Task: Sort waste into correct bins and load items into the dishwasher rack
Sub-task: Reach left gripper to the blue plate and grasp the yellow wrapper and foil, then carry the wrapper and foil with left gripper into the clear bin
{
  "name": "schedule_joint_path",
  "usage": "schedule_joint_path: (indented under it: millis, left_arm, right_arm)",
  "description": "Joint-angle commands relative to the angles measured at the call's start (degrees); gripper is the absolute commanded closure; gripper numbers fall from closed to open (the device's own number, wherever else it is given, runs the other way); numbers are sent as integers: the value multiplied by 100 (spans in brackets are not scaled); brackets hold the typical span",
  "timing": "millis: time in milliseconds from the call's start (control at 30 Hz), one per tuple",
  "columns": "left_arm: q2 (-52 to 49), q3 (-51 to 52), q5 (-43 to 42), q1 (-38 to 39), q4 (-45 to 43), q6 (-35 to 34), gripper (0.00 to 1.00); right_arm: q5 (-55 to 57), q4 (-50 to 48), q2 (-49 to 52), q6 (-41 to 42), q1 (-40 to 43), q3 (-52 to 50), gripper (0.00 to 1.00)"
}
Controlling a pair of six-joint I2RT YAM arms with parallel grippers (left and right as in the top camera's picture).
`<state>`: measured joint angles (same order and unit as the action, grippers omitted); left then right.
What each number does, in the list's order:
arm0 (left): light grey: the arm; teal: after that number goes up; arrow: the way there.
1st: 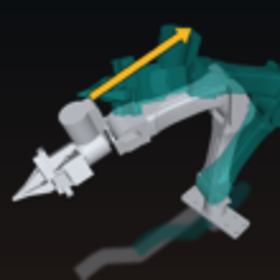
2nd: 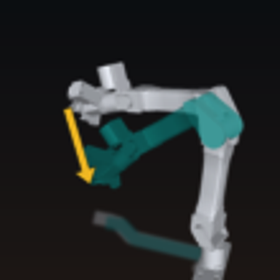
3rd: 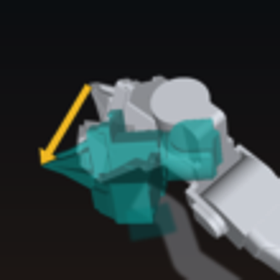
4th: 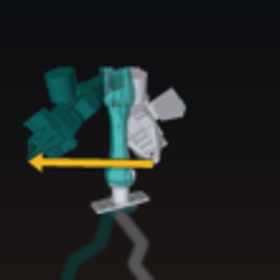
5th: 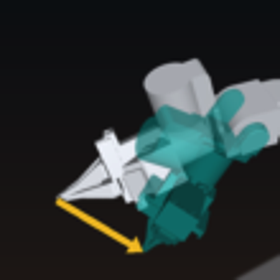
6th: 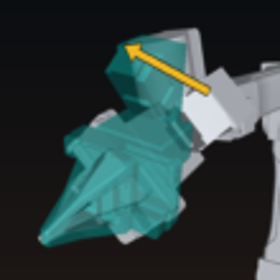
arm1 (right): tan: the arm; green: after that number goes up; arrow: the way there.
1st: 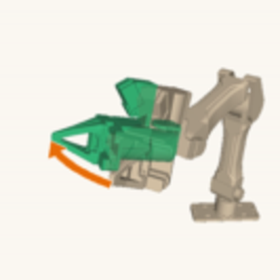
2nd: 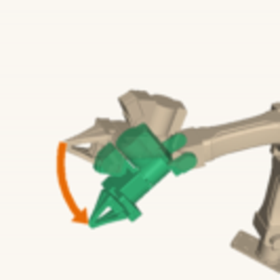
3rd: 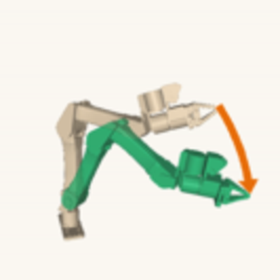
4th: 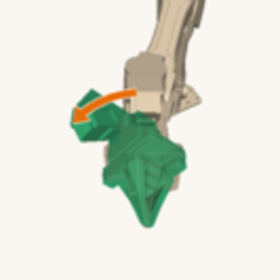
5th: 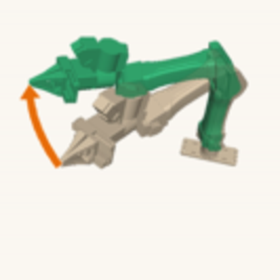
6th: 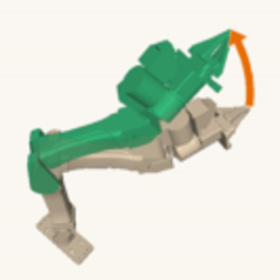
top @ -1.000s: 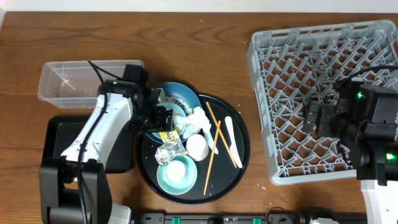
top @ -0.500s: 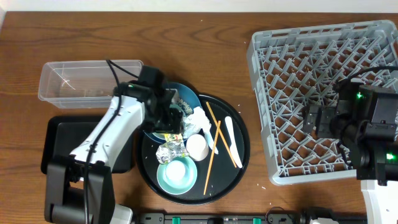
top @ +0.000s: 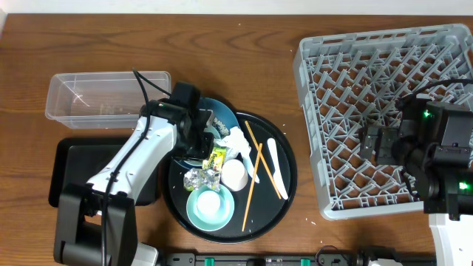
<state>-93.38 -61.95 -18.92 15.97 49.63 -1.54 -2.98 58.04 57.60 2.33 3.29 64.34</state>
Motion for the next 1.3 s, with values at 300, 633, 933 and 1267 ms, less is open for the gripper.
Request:
schedule_joint_path:
  millis: [300,633,933,1267]
  left_arm:
    - [166,-52,57,13,83,-4,66]
    - [166,-42,50,15,44,-7,50]
    - [138,354,-369,15,-544,-7,47]
    - [35,389,-448,116,-739,-7,73]
  right_arm:
    - [-22,9,-22,-46,-26,111,1]
    - [-20,9,-22,-46,-26,111,1]
    - [-22,9,-22,-46,-26,111,1]
    - [-22,11,-22,-46,-26,111,1]
